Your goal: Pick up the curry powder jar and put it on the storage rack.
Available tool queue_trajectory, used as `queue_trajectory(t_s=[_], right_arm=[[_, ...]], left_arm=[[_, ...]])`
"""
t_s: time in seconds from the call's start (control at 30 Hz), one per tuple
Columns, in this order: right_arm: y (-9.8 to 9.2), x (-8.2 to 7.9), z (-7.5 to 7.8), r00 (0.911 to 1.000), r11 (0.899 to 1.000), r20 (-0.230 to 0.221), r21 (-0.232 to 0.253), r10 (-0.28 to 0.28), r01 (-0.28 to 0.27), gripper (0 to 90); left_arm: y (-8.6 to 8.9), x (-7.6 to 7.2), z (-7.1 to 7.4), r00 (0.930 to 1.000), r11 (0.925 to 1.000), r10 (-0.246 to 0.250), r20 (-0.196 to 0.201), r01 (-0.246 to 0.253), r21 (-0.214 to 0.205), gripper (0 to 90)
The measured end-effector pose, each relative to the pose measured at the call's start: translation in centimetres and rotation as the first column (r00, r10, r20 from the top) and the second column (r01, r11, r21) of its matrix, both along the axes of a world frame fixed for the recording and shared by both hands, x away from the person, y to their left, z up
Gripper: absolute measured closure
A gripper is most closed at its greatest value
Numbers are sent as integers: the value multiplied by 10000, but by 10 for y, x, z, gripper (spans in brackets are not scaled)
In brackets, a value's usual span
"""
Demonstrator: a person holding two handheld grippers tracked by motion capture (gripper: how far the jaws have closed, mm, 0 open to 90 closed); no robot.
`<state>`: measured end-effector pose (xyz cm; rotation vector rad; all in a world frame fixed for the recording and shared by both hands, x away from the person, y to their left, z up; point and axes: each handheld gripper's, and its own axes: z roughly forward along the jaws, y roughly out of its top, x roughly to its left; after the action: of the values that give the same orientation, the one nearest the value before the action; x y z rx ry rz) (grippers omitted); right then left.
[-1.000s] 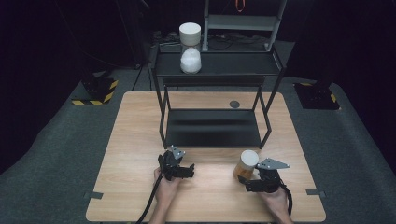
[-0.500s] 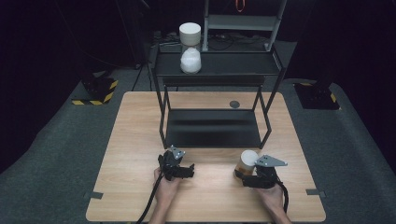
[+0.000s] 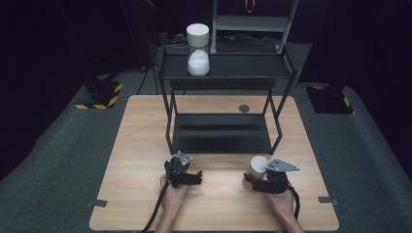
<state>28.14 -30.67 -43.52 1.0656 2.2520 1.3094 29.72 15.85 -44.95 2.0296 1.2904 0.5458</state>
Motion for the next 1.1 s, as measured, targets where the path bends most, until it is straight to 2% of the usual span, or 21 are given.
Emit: queue_trajectory(t_s=[0.57, 1.1], right_arm=[[4, -8, -3, 9991, 9997, 382, -106, -194, 198, 306], [2, -4, 2, 9997, 9998, 206, -183, -110, 113, 309]], left_arm=[[0, 0, 0, 10000, 10000, 0, 0, 0, 0, 31], [0, 0, 0, 10000, 10000, -1, -1, 1, 0, 31]])
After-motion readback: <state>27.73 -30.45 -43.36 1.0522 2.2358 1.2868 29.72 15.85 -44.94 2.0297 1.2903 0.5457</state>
